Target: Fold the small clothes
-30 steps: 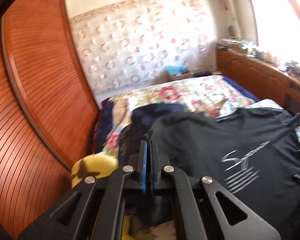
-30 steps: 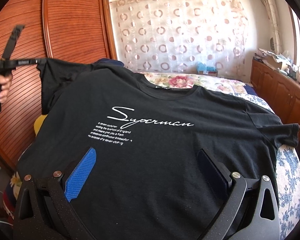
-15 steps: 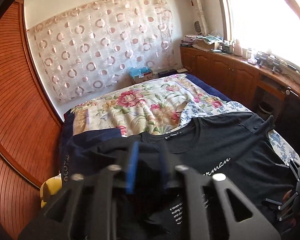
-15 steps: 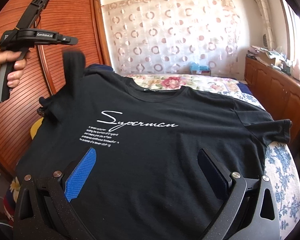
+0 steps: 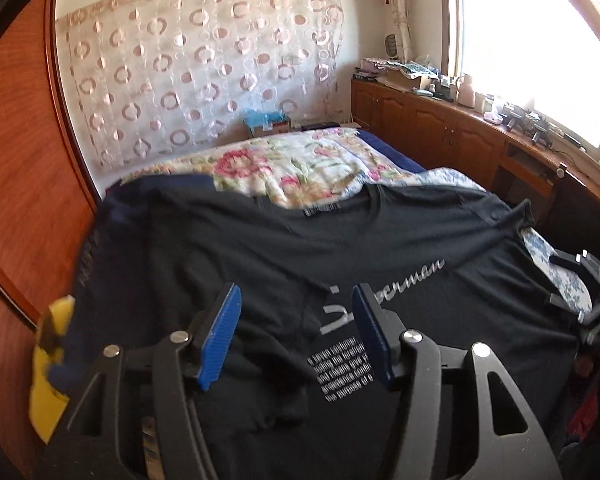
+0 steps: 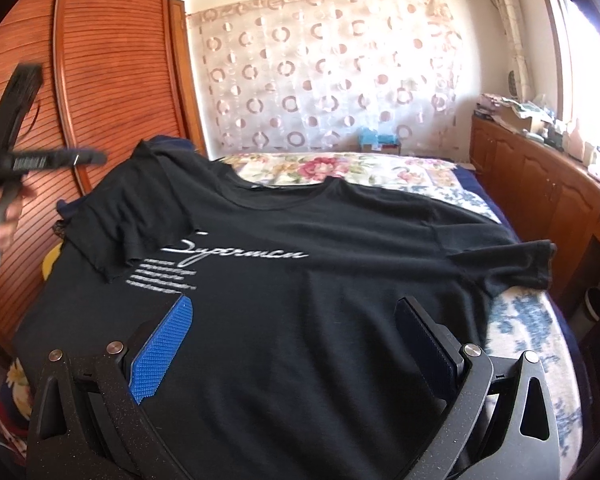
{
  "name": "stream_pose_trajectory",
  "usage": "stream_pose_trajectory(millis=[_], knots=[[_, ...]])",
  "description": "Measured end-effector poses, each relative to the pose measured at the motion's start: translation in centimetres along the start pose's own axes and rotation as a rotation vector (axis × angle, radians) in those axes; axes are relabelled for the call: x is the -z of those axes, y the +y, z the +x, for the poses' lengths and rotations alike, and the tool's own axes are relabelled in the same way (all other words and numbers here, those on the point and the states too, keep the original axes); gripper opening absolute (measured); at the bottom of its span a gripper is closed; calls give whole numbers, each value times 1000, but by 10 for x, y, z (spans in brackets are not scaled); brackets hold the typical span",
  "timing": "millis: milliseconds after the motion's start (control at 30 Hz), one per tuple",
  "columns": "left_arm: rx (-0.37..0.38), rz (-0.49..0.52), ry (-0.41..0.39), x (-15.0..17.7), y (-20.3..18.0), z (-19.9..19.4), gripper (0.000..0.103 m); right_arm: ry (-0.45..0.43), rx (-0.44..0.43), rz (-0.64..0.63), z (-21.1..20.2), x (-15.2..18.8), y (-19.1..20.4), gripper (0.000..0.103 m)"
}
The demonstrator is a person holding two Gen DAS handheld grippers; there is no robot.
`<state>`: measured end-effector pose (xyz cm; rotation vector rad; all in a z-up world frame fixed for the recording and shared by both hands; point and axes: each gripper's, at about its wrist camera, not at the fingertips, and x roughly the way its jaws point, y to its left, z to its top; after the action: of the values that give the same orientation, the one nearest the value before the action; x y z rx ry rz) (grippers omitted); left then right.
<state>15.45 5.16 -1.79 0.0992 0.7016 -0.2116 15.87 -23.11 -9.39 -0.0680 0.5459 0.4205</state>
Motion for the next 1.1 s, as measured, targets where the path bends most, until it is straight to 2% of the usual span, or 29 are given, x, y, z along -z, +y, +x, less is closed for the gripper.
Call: stream_pose_trajectory(millis=[200,300,667,800,933,1033,1100], knots=[[31,-19,45,35,-14,34,57,1,60,-11,-7,-4,-29,102],[34,-25,76,43,-20,50,57,4,95,-26,-10,-6,-47,98],[46,-25,159,53,-36,83,57,100,193,25,-1,-12,-139,76],[43,-19,185,58,-37,90,57,140,211,63,11,-12,-169,74],[44,-20,175,57,-41,94,57,188,225,104,25,-11,-194,70],[46,-19,174,57,-42,94,61,213,227,127,31,-11,-208,67],[60,-11,180,57,-44,96,68,228,226,153,36,-12,-217,65]])
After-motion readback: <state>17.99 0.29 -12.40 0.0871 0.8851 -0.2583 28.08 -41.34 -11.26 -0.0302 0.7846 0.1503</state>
